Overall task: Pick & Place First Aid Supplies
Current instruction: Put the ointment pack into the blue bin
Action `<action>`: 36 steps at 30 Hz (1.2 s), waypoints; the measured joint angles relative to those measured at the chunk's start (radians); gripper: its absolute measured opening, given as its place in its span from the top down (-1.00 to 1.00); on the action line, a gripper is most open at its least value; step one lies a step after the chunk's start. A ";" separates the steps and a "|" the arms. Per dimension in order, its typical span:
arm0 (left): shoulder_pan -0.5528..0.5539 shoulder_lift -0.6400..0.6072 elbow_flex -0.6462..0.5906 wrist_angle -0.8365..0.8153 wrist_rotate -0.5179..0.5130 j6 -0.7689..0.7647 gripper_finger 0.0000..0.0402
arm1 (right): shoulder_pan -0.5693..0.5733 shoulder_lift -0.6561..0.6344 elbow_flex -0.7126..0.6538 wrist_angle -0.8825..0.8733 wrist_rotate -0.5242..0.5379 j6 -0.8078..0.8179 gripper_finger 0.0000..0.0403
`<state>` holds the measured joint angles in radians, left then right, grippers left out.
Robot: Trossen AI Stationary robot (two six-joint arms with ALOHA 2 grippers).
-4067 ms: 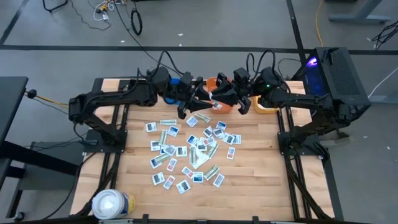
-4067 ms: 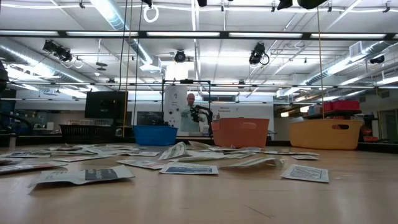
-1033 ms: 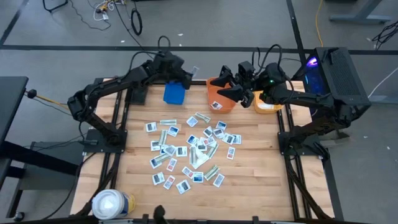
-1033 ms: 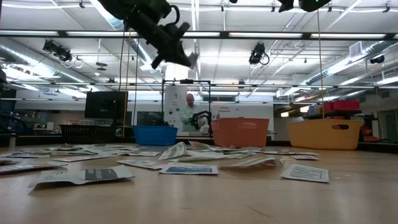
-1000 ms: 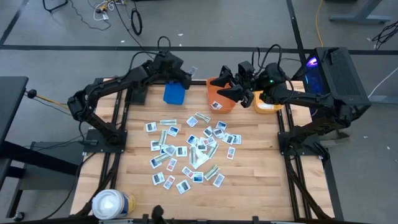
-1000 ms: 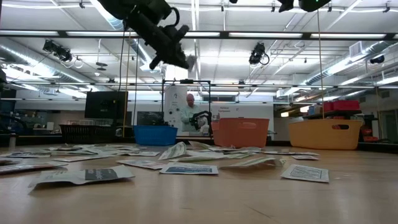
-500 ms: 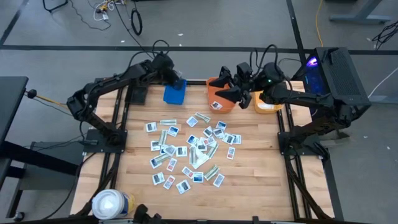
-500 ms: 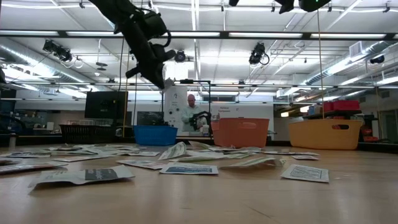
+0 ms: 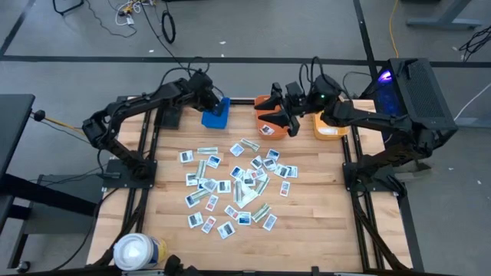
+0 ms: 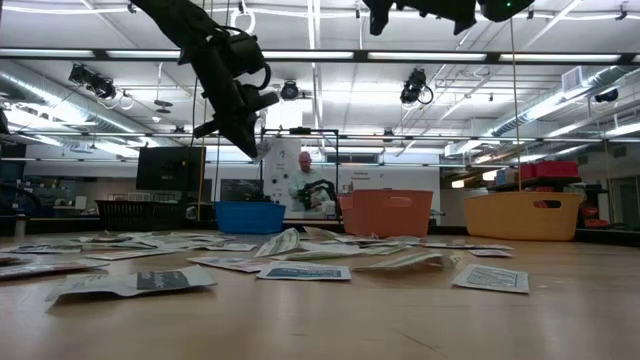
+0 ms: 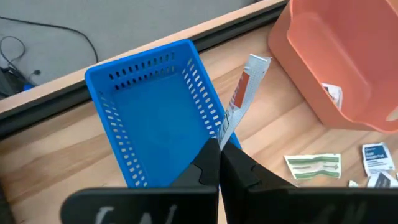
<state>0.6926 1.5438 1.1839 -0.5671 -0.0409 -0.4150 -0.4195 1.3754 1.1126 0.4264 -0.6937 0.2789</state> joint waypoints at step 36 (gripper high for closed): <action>0.000 0.206 0.000 0.027 0.017 -0.020 0.09 | -0.005 0.000 0.000 -0.047 -0.004 0.007 0.51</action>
<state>0.6921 1.7502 1.1839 -0.5399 -0.0242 -0.4345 -0.4248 1.3754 1.1126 0.3794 -0.6975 0.2859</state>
